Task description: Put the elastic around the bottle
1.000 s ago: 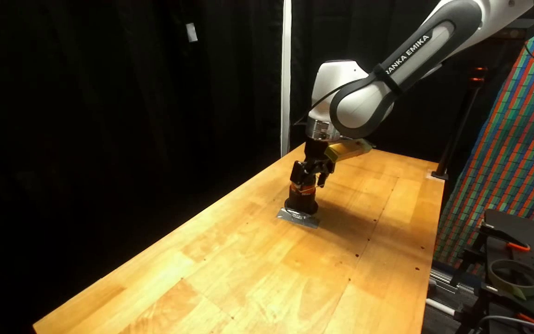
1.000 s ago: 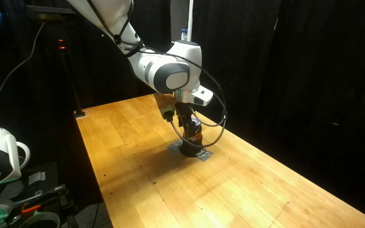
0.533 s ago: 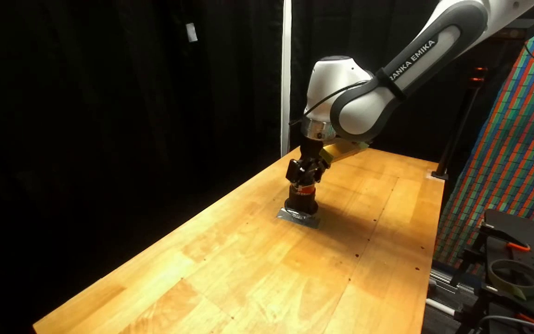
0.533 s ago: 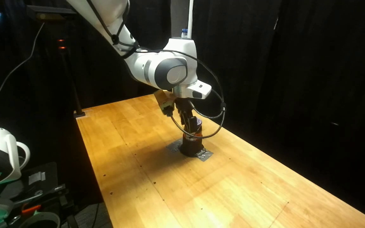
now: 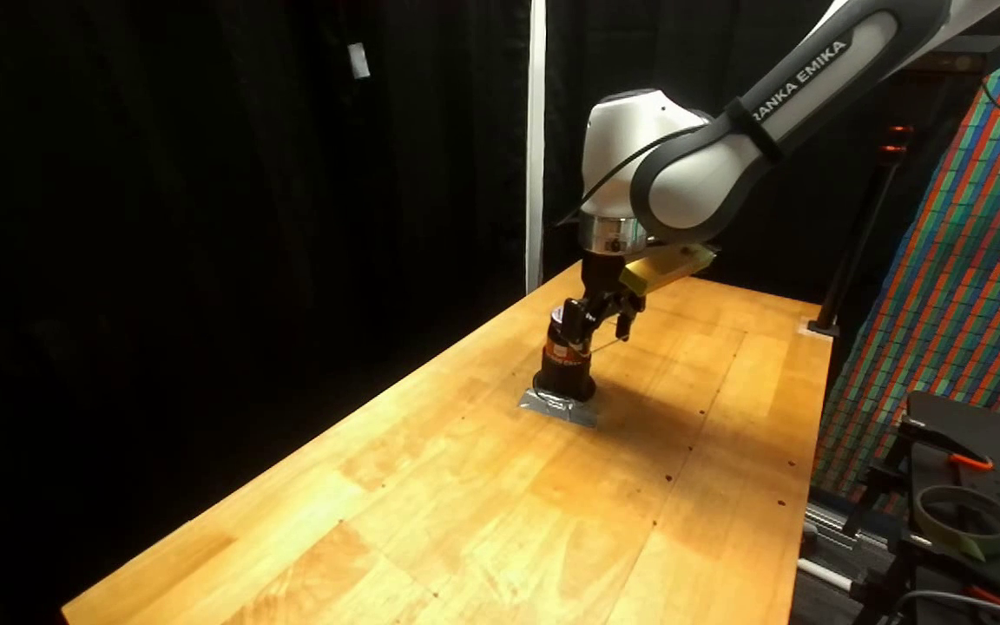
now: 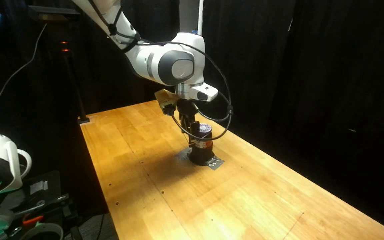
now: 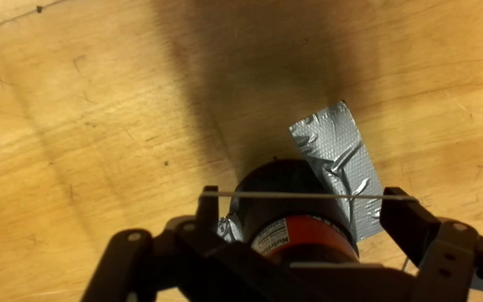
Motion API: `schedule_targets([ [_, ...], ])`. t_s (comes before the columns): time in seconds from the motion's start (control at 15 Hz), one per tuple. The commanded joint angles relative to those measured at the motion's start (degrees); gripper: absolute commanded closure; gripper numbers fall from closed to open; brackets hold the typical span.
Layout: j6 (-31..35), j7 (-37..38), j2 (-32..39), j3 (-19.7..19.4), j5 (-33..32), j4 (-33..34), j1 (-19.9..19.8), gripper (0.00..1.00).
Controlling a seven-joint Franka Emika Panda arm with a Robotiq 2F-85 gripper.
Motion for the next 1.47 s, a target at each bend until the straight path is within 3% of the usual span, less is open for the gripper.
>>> schedule_targets([
  [0.0,1.87,-0.42,-5.71,1.33,-0.08,-7.12,-0.91,0.27],
  [0.2,12.42,1.06,-7.68,1.28,-0.39,-12.34,-0.57,0.51],
  [0.53,36.25,4.93,-8.93,-1.13,-0.08,-21.80,1.44,0.89],
  [0.67,45.81,7.14,-8.93,-3.30,-1.21,-25.71,3.13,0.96],
  [0.8,54.72,7.51,-8.72,-6.28,-0.21,-29.20,5.93,0.98],
  [0.93,63.02,6.06,-8.39,-8.88,2.16,-32.50,8.83,0.93],
  [1.13,74.24,5.96,-7.59,-8.38,4.31,-36.34,9.80,0.93],
  [1.2,77.83,1.08,-7.69,-0.31,9.02,-37.27,3.35,0.92],
  [1.4,87.72,2.30,-6.12,6.35,9.93,-38.75,-0.79,0.94],
])
